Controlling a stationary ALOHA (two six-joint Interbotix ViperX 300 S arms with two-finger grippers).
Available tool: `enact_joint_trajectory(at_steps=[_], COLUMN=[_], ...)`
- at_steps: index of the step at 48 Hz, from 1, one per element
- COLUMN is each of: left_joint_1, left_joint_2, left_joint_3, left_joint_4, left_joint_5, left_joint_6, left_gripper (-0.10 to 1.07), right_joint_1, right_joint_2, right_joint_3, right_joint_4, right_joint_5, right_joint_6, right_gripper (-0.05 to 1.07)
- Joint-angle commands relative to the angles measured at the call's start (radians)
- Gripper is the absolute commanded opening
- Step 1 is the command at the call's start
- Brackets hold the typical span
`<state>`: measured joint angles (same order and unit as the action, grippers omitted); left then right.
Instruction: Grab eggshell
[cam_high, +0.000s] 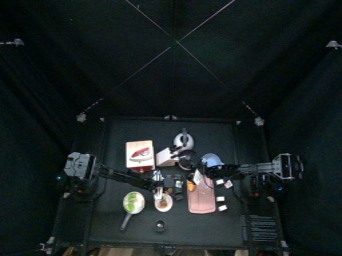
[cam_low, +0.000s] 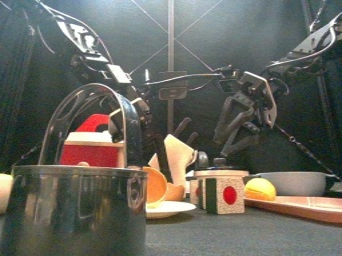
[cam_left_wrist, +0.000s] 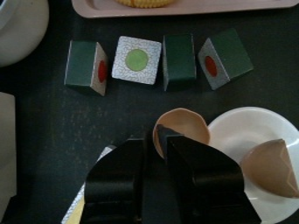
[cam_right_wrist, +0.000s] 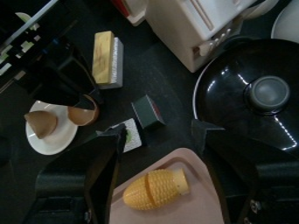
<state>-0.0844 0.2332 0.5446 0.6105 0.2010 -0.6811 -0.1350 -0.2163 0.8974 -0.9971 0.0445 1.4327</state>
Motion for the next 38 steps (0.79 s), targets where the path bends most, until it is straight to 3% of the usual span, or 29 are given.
enact_joint_trajectory(at_steps=[1,12,22,31,38], left_joint_1=[0.002,0.002,0.0,-0.003,-0.021], left_joint_2=[-0.003,-0.003,-0.026,-0.098,-0.098], left_joint_3=[-0.011,-0.011,-0.011,-0.003,-0.006], left_joint_4=[-0.006,-0.003,-0.005,-0.003,0.0], left_joint_5=[0.012,0.012,0.012,0.012,0.012], left_joint_6=[-0.002,-0.002,-0.003,-0.003,-0.003], left_gripper=[0.62,0.6,0.4,0.4,0.4], right_joint_1=[-0.002,-0.002,-0.002,-0.002,-0.002], right_joint_2=[-0.025,-0.025,-0.025,-0.025,-0.025], right_joint_3=[-0.008,-0.008,-0.006,-0.005,-0.003], right_joint_4=[0.002,0.002,0.002,0.002,0.002], right_joint_5=[-0.003,-0.003,-0.003,-0.003,-0.003], right_joint_6=[0.0,0.0,0.0,0.0,0.0], right_gripper=[0.93,0.93,0.93,0.93,0.93])
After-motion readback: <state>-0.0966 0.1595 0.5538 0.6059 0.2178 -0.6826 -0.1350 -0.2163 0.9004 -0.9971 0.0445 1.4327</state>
